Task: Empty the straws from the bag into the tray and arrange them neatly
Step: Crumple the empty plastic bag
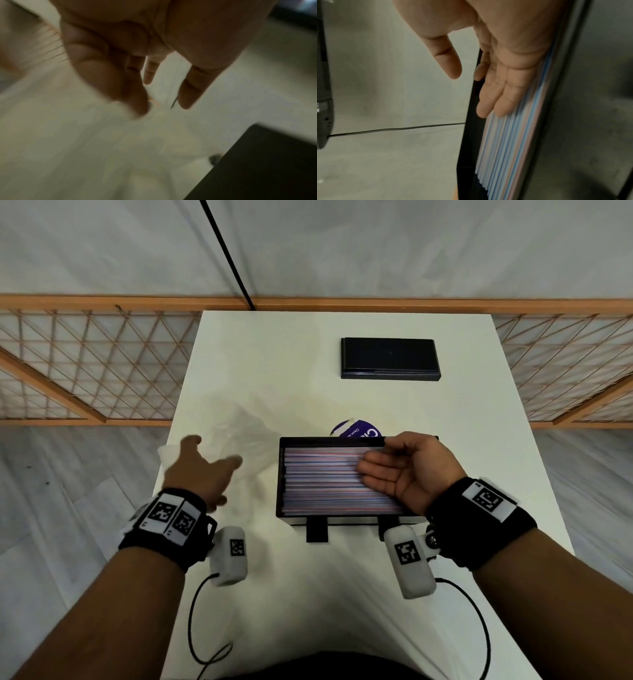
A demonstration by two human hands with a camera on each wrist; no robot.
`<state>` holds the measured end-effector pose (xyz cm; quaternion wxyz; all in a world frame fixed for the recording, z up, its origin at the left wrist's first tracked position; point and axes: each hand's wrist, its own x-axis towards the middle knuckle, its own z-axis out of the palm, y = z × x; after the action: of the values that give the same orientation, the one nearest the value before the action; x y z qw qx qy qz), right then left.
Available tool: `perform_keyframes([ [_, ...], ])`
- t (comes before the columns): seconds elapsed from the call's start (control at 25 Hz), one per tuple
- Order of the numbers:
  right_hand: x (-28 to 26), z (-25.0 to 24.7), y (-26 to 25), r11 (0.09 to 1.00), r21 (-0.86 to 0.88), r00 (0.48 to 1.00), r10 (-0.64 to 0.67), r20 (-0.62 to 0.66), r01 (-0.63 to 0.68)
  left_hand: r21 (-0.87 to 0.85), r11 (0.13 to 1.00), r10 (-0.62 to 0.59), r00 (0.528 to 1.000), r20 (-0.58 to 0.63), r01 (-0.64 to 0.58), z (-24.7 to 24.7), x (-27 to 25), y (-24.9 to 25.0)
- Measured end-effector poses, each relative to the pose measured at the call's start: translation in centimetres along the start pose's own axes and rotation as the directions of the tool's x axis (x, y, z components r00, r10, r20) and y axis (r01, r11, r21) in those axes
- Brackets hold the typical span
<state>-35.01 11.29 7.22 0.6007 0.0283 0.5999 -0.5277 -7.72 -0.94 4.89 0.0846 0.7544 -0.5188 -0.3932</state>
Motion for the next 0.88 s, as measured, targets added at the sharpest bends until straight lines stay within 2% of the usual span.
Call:
perform_keyframes([
  [0.08,-1.1,0.1,-0.9,0.997,-0.055,0.998,-0.055,0.003,0.055,0.070,0.992,-0.112,0.980,0.165,0.102,2.0,1.1,-2.3],
  [0.12,-1.7,0.1,-1.4,0.992,-0.073,0.995,-0.098,0.007,0.099,0.137,0.984,-0.140,0.966,0.219,0.112,3.0,1.7,-3.4],
  [0.2,-2.8,0.2,-2.5,0.975,-0.068,0.977,-0.211,0.006,0.211,0.350,0.936,-0.122,0.961,0.246,0.029,4.4,2.6,-4.4],
  [0.24,-3.4,0.3,-3.0,0.958,-0.066,0.960,-0.282,-0.003,0.281,0.446,0.895,-0.088,0.971,0.220,-0.020,4.7,2.8,-4.4],
  [0.32,-4.4,0.6,-3.8,0.893,-0.124,0.898,-0.439,-0.033,0.432,0.476,0.877,0.012,0.992,0.125,-0.071,4.3,2.6,-3.7],
  [0.4,-5.2,0.9,-4.0,0.770,-0.285,0.803,-0.597,-0.007,0.570,0.357,0.928,0.113,0.994,0.014,-0.110,2.8,1.7,-1.7],
  [0.48,-6.1,1.6,-3.4,0.569,-0.463,0.684,-0.719,0.119,0.679,0.185,0.968,0.195,0.974,-0.115,-0.172,0.7,-0.2,1.2],
  [0.56,-6.9,2.9,-2.3,0.358,-0.548,0.579,-0.757,0.304,0.756,0.087,0.949,0.316,0.925,-0.210,-0.304,-1.0,-2.6,4.5],
  [0.6,-7.3,3.6,-1.9,0.259,-0.557,0.526,-0.754,0.394,0.789,0.074,0.914,0.404,0.888,-0.220,-0.398,-1.4,-3.7,5.8],
  [0.72,-7.4,5.3,-1.1,-0.001,-0.482,0.344,-0.700,0.626,0.876,0.036,0.780,0.621,0.766,-0.168,-0.624,-1.2,-7.0,8.3],
  [0.8,-7.1,6.0,-1.0,-0.121,-0.479,0.283,-0.673,0.684,0.869,-0.027,0.684,0.725,0.684,-0.085,-0.729,-0.5,-8.8,8.7],
  [0.84,-7.0,6.0,-1.1,-0.144,-0.488,0.275,-0.676,0.684,0.861,-0.074,0.631,0.772,0.634,-0.029,-0.772,0.0,-9.4,8.8],
  [0.88,-6.8,5.9,-1.1,-0.140,-0.504,0.288,-0.680,0.675,0.853,-0.138,0.583,0.810,0.585,0.029,-0.801,0.4,-9.9,8.7],
])
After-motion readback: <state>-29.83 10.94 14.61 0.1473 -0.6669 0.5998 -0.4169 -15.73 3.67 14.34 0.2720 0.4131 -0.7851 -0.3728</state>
